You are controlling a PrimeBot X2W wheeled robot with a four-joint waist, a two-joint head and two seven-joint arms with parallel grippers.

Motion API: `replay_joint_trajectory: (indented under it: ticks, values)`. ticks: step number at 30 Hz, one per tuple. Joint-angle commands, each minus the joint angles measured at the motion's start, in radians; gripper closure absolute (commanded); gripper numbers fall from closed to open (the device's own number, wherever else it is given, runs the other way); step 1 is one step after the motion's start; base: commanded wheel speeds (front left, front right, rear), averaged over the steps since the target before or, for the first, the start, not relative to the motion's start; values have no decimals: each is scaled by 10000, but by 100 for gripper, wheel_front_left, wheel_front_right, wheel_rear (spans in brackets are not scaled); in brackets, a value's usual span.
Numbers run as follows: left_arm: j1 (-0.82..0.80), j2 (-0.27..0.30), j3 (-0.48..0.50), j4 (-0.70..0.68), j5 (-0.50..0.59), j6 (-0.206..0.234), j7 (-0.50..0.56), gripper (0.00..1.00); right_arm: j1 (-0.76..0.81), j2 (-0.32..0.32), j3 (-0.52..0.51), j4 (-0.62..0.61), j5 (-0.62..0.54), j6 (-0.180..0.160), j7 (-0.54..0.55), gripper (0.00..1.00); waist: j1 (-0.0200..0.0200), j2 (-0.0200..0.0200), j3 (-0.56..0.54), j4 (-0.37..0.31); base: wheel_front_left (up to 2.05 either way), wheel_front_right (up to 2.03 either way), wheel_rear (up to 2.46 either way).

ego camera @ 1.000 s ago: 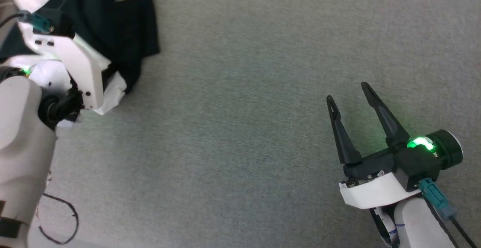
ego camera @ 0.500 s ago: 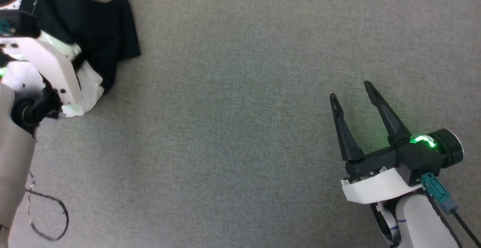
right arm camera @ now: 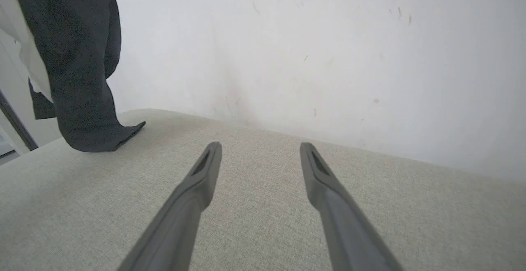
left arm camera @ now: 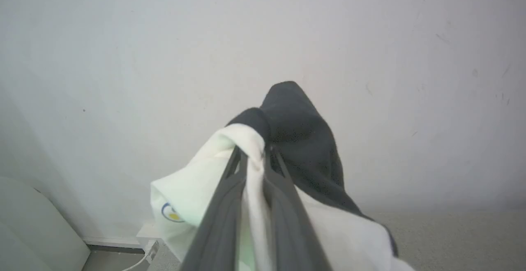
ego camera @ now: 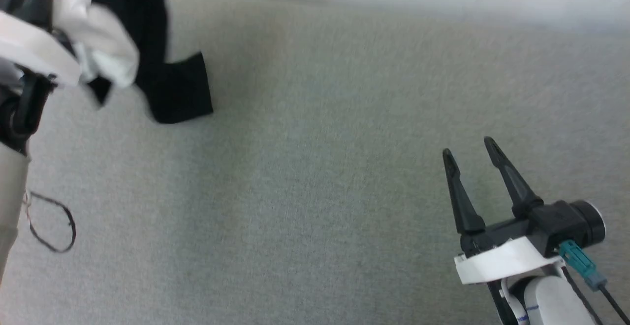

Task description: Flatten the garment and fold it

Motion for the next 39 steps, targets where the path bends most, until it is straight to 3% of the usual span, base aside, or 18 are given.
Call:
replay_joint_trajectory:
  ticks: [1,10,19,24,28,29,30,34,39]
  values:
    - [-151,51,8,-240,116,64,-132,100,96,-3,-25,27,78,-19,-46,0,1,0,-1043,-333,0,0,0]
    - [-258,-371,-602,-3212,516,640,463,100,281,-3,-239,-3,371,-19,-47,0,1,0,-1685,-1214,0,0,0]
    - [323,-1807,-1353,-4983,490,1791,931,100,149,-3,-390,-167,553,-19,-47,0,1,0,-1498,-2554,0,0,0]
    - [1419,-2526,-2216,-4623,566,2089,858,100,70,-3,-551,-250,646,-19,-47,0,1,0,-1204,-3201,0,0,0]
    - [2464,-3107,-3384,-3138,615,1816,985,100,0,-3,-586,-225,730,-19,-47,0,1,0,-946,-3545,0,0,0]
    - [2692,-3225,-3713,-2680,649,1690,1077,57,-22,-3,-572,-216,752,-19,-47,0,1,0,-890,-3609,0,0,0]
    - [2888,-3361,-3972,-2232,667,1593,1113,0,-40,-3,-562,-209,772,-19,-47,0,1,0,-841,-3651,0,0,0]
    - [3296,-3794,-4705,-812,900,1225,835,0,-45,-3,-542,-117,810,-19,-47,0,1,0,-760,-3675,0,0,0]
    - [3265,-4127,-4770,-93,971,972,-61,0,78,-3,-591,97,736,-19,-47,0,1,0,-991,-3326,0,0,0]
